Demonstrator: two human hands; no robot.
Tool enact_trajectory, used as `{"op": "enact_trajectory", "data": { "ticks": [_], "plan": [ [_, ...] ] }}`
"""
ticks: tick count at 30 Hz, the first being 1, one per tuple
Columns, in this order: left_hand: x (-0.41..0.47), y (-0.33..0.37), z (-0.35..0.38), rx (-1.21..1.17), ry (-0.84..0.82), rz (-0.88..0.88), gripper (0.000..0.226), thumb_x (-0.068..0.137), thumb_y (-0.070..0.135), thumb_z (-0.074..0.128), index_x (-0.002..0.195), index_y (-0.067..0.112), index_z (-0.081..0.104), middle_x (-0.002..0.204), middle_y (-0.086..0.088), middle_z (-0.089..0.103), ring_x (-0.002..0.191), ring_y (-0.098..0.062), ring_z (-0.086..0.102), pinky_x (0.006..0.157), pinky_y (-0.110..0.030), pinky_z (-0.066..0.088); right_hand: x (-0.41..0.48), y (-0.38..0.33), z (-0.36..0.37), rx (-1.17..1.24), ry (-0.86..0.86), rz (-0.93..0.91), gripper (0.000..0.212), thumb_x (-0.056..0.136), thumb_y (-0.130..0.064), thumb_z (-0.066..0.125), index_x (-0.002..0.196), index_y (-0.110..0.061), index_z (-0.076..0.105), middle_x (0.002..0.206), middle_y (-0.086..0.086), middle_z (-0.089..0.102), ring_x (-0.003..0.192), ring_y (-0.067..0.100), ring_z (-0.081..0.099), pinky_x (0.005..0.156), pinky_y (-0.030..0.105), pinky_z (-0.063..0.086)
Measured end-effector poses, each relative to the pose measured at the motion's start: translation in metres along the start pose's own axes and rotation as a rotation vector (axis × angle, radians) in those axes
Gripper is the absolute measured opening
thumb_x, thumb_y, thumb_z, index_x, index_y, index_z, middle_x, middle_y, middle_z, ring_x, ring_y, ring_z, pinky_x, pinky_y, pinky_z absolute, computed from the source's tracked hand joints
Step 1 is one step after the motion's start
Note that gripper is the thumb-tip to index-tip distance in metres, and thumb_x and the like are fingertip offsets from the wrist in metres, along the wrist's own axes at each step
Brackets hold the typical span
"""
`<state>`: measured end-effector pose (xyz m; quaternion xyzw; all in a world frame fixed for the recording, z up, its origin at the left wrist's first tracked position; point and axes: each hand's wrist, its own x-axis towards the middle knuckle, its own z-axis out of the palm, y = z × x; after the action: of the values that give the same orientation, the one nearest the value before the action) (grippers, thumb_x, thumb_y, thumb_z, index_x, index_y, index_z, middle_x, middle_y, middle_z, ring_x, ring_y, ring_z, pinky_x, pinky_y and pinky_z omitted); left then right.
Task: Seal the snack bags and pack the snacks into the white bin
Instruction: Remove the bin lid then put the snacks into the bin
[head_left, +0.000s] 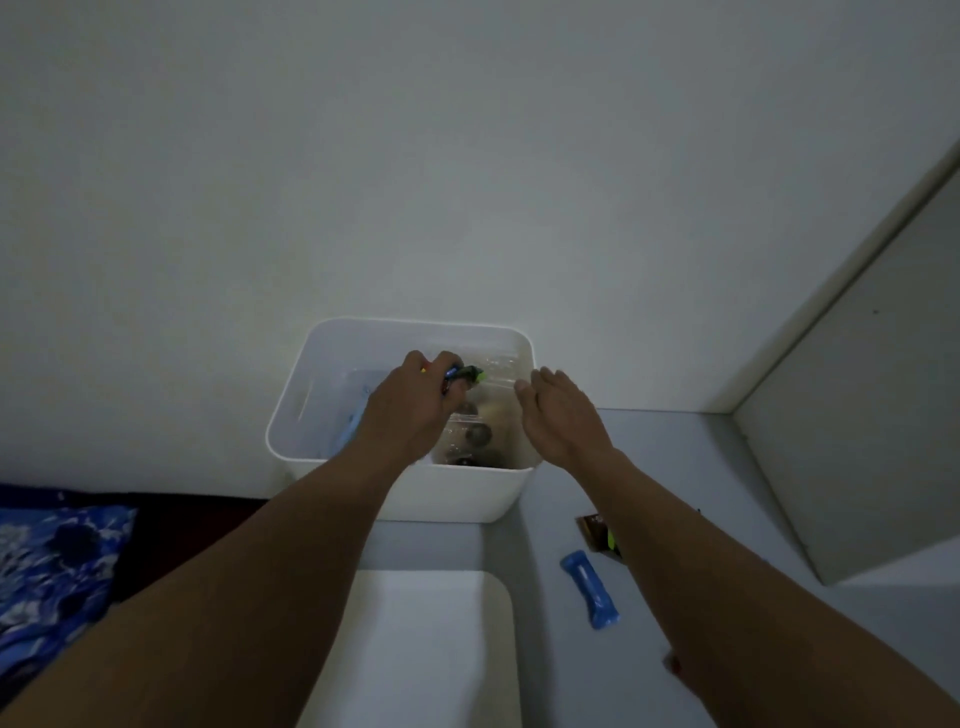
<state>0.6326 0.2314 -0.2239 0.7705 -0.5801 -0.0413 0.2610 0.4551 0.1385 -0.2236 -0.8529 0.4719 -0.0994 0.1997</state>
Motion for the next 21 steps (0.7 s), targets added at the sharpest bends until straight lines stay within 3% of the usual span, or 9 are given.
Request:
{"op": "enact_trajectory", "data": {
  "ticks": [5,8,11,15,21],
  "plan": [
    [0.0,0.009,0.022,0.121,-0.204,0.025,0.044,0.097,0.057,0.036,0.134,0.036,0.048,0.113,-0.008,0.055,0.102,-0.028,0.058,0.082,-0.035,0.044,-0.004,-0.002,-0.011,0.118,-0.126,0.044,0.06,0.107,-0.043,0.016,0.153,-0.007,0.028,0.162,0.011,0.026,0.15,0.021,0.02,0.121,0.035,0.013],
    [-0.006,0.013,0.025,0.236,-0.259,0.055,0.053,0.098,0.06,0.023,0.145,0.04,0.037,0.135,-0.005,0.057,0.116,-0.031,0.056,0.097,-0.043,0.042,-0.003,-0.002,-0.015,0.124,-0.158,0.033,0.059,0.107,-0.044,0.016,0.154,-0.011,0.028,0.162,0.009,0.025,0.151,0.02,0.018,0.121,0.034,0.012],
    [-0.01,0.02,0.024,0.223,-0.261,0.035,0.061,0.097,0.063,0.013,0.149,0.037,0.032,0.144,-0.001,0.053,0.125,-0.03,0.054,0.106,-0.048,0.04,-0.006,0.002,-0.016,0.112,-0.183,0.01,0.059,0.107,-0.046,0.016,0.154,-0.013,0.028,0.162,0.008,0.025,0.151,0.019,0.017,0.12,0.034,0.013],
    [-0.026,0.035,0.026,0.245,-0.122,0.063,0.067,0.095,0.058,0.011,0.144,0.026,0.045,0.14,-0.005,0.057,0.127,-0.031,0.051,0.107,-0.048,0.039,-0.015,0.016,-0.018,0.079,-0.192,0.035,0.07,0.103,-0.057,0.016,0.156,-0.012,0.023,0.164,0.008,0.02,0.152,0.018,0.014,0.122,0.036,0.011],
    [-0.077,0.089,0.043,0.308,0.224,0.189,0.031,0.097,0.038,0.046,0.116,0.019,0.06,0.116,-0.01,0.062,0.103,-0.028,0.055,0.084,-0.042,0.045,-0.042,0.06,-0.037,0.085,-0.198,0.056,0.07,0.103,-0.056,0.019,0.157,-0.011,0.018,0.165,0.007,0.014,0.152,0.017,0.01,0.123,0.036,0.008]
  ]
}}
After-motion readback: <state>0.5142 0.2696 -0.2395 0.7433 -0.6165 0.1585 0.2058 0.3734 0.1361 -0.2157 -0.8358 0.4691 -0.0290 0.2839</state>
